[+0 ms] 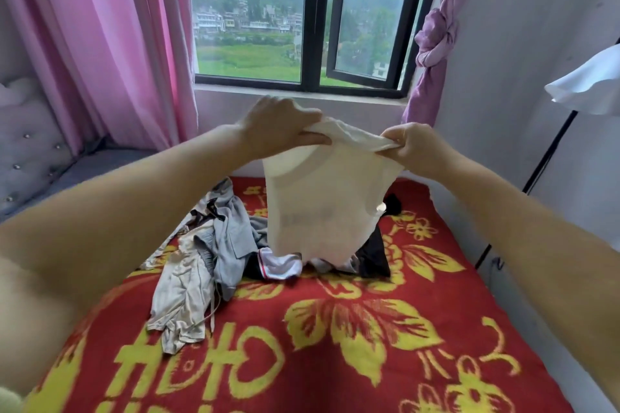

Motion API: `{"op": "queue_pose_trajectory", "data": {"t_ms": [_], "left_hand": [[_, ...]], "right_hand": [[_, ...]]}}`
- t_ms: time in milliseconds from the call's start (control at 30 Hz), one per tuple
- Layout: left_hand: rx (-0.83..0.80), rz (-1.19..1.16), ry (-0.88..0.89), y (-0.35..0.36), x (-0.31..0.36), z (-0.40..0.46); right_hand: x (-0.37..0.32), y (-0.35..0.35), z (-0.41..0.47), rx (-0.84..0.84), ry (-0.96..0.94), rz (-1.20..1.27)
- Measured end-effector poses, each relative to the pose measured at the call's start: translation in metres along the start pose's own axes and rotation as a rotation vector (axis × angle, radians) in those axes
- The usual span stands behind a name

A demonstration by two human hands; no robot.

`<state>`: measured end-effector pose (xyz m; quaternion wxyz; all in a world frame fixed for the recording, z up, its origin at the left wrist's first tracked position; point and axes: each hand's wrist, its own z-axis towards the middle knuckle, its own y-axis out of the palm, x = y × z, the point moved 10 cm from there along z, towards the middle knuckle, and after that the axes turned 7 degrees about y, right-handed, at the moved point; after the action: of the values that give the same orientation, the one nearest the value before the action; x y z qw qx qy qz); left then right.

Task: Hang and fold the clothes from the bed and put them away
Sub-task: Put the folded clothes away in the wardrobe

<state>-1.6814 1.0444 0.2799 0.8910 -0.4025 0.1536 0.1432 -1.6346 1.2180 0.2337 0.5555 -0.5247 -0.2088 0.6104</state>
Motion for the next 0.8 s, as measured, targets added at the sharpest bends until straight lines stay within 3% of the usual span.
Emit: {"op": "queue_pose_trajectory", "data": {"t_ms": [100,200,300,433,533,700,800], "left_hand": [[-0.008,-0.044,0.097,0.030,0.053,-0.045],[-0.168,-0.177,0.129,0.093,0.110,-0.105],[-0.439,-0.389,0.124,0.175,0.194,-0.194],[-1.013,-0.671,0.100,0.260,0.327,-0.340],[-1.195,-0.814,0.126,0.275,0.400,-0.414],[-1.156,-0.889,0.129,0.278,0.437,-0.449],[-1.075,-0.822,0.013,0.293,0.412,-0.444]], "right_hand": [[0.022,0.050,-0.041,-0.152,0.009,-0.092],[0.057,0.129,-0.095,-0.341,0.060,-0.202],[0.103,0.246,-0.186,-0.624,0.124,-0.300],[0.132,0.358,-0.327,-0.959,0.101,-0.347],[0.132,0.410,-0.405,-1.176,0.010,-0.347],[0.133,0.446,-0.450,-1.314,0.027,-0.246],[0.144,0.462,-0.440,-1.350,0.113,-0.156]]}}
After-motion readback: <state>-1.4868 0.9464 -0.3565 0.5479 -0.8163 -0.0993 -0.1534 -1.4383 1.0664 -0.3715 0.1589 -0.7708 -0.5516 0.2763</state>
